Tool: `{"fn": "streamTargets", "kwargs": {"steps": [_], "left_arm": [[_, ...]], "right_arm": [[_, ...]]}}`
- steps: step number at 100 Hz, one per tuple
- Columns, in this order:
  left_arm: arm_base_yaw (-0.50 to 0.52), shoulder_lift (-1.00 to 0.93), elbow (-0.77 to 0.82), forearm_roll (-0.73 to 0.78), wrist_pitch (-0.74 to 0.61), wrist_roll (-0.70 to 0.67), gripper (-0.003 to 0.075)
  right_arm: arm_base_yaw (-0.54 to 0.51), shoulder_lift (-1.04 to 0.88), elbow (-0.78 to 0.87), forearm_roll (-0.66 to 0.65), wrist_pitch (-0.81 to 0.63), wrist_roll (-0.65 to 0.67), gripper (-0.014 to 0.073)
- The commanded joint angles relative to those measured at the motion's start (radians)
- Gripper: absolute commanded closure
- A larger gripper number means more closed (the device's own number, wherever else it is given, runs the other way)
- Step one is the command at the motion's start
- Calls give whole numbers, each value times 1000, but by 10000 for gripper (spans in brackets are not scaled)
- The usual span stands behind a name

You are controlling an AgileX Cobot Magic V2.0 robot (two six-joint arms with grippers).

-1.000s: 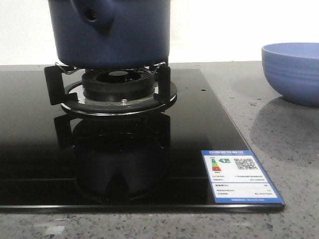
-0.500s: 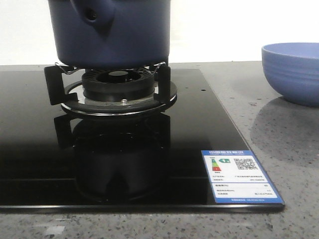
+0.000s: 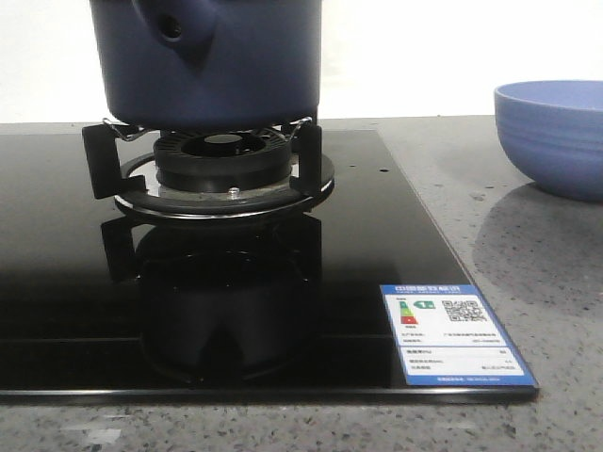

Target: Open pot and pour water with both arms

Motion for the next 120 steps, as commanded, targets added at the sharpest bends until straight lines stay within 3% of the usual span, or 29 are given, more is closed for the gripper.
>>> {"fn": "streamTargets", "kwargs": {"steps": [1,16,41,72,120], "left_arm": [[-3,-32,22,253,-116,-244,741],[-4,-117,119,398,-159,-415,741],[-65,-226,263,414,-240,-415,741],[-61,-258,263,380,-153,-413,741],[-61,-258,263,380,-153,-413,741]], "right_arm": [[1,3,-25,24,-47,-10,637],[1,3,-25,24,-47,-10,637],[1,3,-25,24,-47,-10,637],[1,3,-25,24,-45,-10,637],[1,3,-25,24,-47,-10,637]]}}
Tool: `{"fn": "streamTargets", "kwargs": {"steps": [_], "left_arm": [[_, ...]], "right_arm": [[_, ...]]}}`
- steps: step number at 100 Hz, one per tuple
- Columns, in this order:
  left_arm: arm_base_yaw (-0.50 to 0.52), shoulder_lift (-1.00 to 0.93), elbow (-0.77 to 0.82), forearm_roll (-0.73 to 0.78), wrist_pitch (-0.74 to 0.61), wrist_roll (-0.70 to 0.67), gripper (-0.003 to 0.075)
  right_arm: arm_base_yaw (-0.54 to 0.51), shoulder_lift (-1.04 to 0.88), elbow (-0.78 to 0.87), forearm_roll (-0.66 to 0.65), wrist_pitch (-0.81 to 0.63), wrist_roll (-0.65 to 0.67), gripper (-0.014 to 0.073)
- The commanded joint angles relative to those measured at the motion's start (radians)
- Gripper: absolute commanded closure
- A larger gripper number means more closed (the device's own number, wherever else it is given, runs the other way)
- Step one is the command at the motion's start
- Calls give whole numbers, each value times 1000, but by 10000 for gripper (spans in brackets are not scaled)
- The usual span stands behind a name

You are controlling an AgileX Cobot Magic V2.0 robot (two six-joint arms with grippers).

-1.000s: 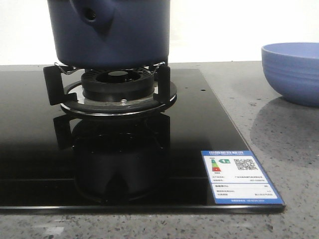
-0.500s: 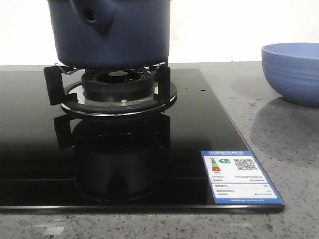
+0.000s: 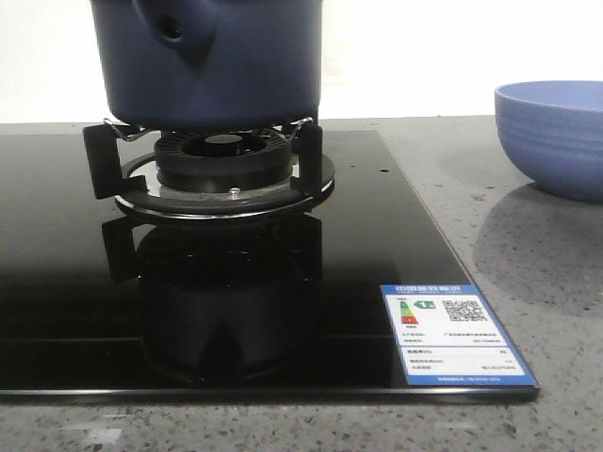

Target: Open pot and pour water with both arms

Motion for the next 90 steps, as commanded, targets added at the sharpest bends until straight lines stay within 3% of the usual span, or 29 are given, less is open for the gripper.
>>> {"fn": "streamTargets", "kwargs": {"steps": [1,46,53,58,62,70,74,82,90], "left_arm": [[-6,-28,35,-7,-66,-11,741],[-6,-28,35,-7,-66,-11,741],[-6,-28,35,-7,-66,-11,741],[-6,-28,35,-7,-66,-11,741],[-6,-28,35,-7,-66,-11,741],[-6,-28,35,-7,-66,-11,741],[-6,-28,35,-7,-66,-11,741],[-6,-28,35,-7,-66,-11,741],[-6,-28,35,-7,-66,-11,741]], "right_arm": [[1,3,-25,24,-47,-10,637],[1,3,-25,24,-47,-10,637],[1,3,-25,-25,-52,-4,637],[1,3,-25,-109,-67,76,637],[1,3,-25,-267,-77,207,637],[1,3,-14,-681,-101,625,637],[1,0,3,-813,-126,784,637],[1,-37,63,-991,-208,922,637],[6,-87,154,-1023,-298,952,637]]}}
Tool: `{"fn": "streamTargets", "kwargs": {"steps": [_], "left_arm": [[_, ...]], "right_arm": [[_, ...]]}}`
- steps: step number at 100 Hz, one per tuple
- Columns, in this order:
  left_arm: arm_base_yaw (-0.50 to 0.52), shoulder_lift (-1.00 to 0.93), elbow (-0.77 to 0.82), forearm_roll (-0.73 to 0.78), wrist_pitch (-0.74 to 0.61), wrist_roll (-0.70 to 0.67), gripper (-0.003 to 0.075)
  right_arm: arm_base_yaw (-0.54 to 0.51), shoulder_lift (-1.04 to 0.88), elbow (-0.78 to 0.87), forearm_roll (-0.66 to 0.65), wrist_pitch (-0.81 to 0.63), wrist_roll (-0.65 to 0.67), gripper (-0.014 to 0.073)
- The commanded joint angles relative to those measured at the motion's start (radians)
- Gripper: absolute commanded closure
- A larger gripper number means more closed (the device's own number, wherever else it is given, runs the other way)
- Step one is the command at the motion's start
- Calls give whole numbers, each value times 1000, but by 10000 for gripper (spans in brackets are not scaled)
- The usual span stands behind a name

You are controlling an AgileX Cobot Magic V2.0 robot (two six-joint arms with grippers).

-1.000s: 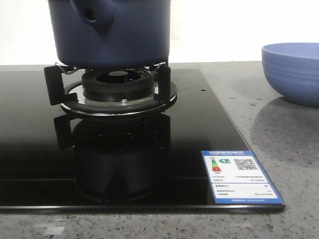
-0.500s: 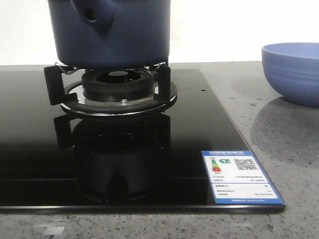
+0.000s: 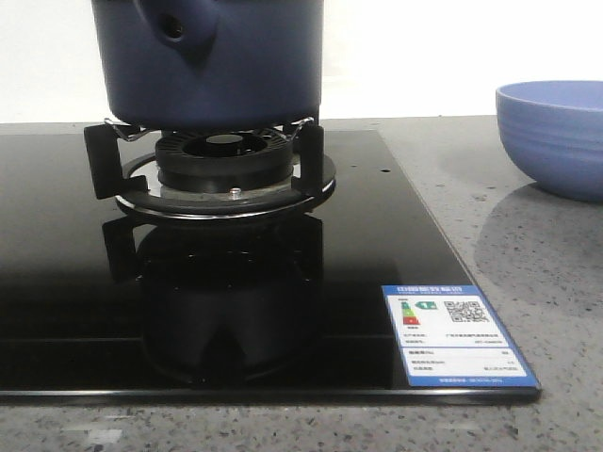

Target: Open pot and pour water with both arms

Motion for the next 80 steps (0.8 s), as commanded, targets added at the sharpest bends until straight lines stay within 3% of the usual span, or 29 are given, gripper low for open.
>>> {"fn": "streamTargets", "kwargs": {"steps": [1,28,32,50,80], "left_arm": [[-6,-28,35,-7,-66,-11,741],[-6,-28,35,-7,-66,-11,741],[-6,-28,35,-7,-66,-11,741],[-6,-26,35,-7,-66,-11,741],[-6,-26,35,-7,-66,-11,741]], "right_arm": [[6,-46,60,-120,-185,106,637],[16,-269,283,-151,-215,109,637],[16,-306,280,-149,-141,128,637],[16,-299,280,-142,-61,128,637],[16,-299,280,-142,-58,128,637]]}}
